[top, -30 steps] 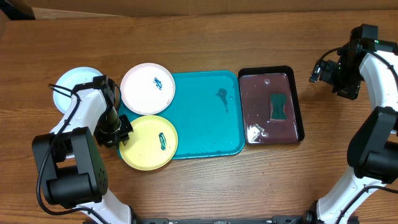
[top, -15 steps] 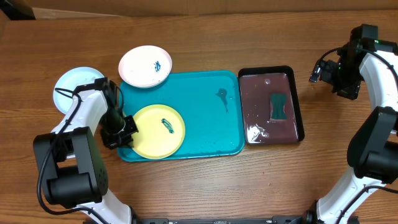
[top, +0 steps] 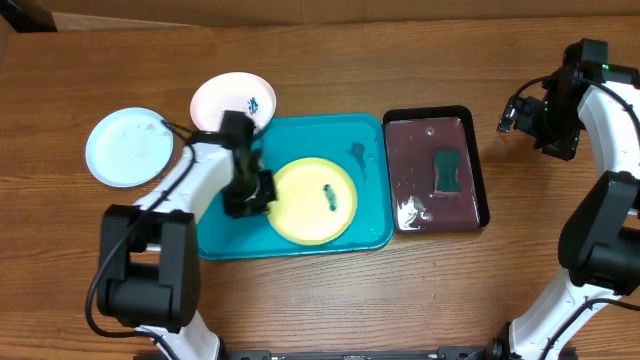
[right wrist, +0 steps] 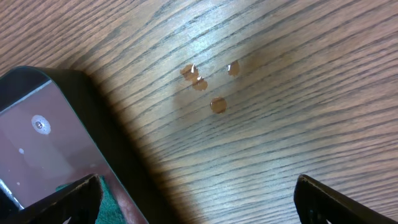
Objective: Clean dirty plates on tray and stack at the side
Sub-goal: 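Grip the yellow plate rim with the left gripper and drag it to tray center, then reach the right gripper into the black tray and grasp the green sponge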
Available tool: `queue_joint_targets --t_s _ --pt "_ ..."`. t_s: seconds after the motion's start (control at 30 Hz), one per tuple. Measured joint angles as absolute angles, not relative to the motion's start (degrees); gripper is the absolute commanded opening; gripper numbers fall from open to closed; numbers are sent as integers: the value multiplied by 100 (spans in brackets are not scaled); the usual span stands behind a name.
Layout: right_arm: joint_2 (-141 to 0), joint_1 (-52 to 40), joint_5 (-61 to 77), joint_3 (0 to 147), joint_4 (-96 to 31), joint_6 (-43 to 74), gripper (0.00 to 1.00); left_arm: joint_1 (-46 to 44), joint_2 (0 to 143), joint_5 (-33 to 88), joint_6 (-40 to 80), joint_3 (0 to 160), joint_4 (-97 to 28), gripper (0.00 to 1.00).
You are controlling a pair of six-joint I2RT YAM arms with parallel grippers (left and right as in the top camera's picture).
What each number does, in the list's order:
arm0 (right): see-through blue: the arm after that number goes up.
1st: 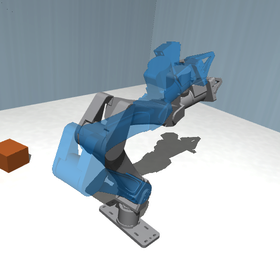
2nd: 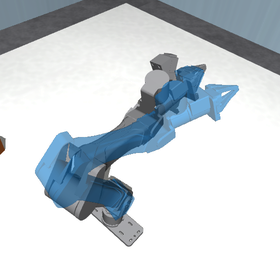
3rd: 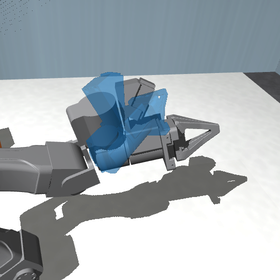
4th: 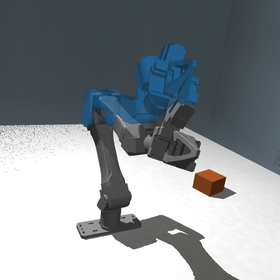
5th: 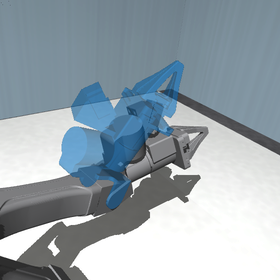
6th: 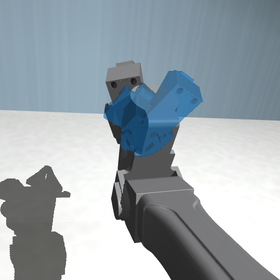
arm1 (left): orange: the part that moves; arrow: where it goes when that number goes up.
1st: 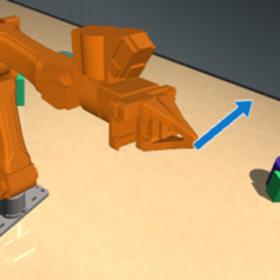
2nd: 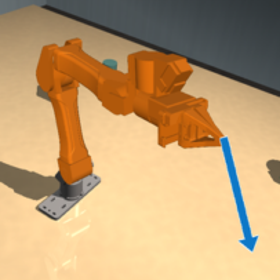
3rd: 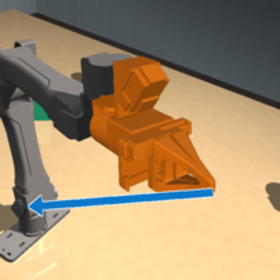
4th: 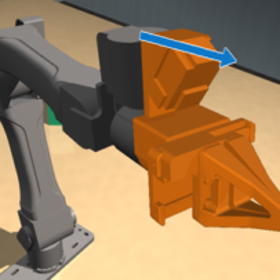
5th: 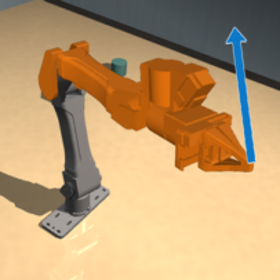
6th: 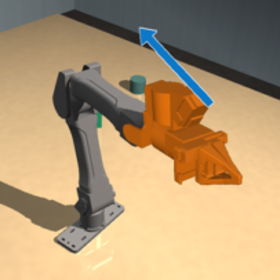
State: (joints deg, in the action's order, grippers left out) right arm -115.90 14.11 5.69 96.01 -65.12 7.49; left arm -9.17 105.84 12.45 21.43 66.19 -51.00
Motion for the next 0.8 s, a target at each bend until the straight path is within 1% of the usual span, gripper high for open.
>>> queue_joint_targets --t_s 0.07,0.17,0.2,0.27,0.3,0.33,0.37,0.43,0.47,0.57,0.63,0.8 --pt "-11590 1411 569 9601 -6514 746 100 -1131 10584 1221 2416 6622 -4827 5" --pt "-11590 1411 569 9601 -6512 746 100 -1365 10584 1076 2783 6619 -4619 10" --pt "-11590 1411 569 9601 -6514 744 100 -1428 10584 1017 2902 6619 -4571 14" --pt "-11590 1411 569 9601 -6510 746 100 -1511 10584 917 3070 6613 -4423 31" --pt "-11590 1411 569 9601 -6512 746 100 -1542 10584 875 3166 6613 -4353 36" --pt "-11590 1411 569 9601 -6510 749 100 -1551 10584 854 3197 6611 -4287 35" --pt "-11590 1411 569 9601 -6510 746 100 -1564 10584 823 3227 6611 -4239 31" --pt "-11590 1411 567 9601 -6512 746 100 -1566 10584 766 3291 6608 -4150 15" --pt "-11590 1411 569 9601 -6512 746 100 -1566 10584 722 3330 6608 -4093 12" --pt "-11590 1411 567 9601 -6510 746 100 -1566 10584 652 3310 6608 -4003 9" --pt "-11590 1411 569 9601 -6506 744 100 -1566 10584 633 3286 6606 -3964 4" --pt "-11590 1411 569 9601 -6495 749 100 -1463 10584 652 3179 6608 -3920 4"
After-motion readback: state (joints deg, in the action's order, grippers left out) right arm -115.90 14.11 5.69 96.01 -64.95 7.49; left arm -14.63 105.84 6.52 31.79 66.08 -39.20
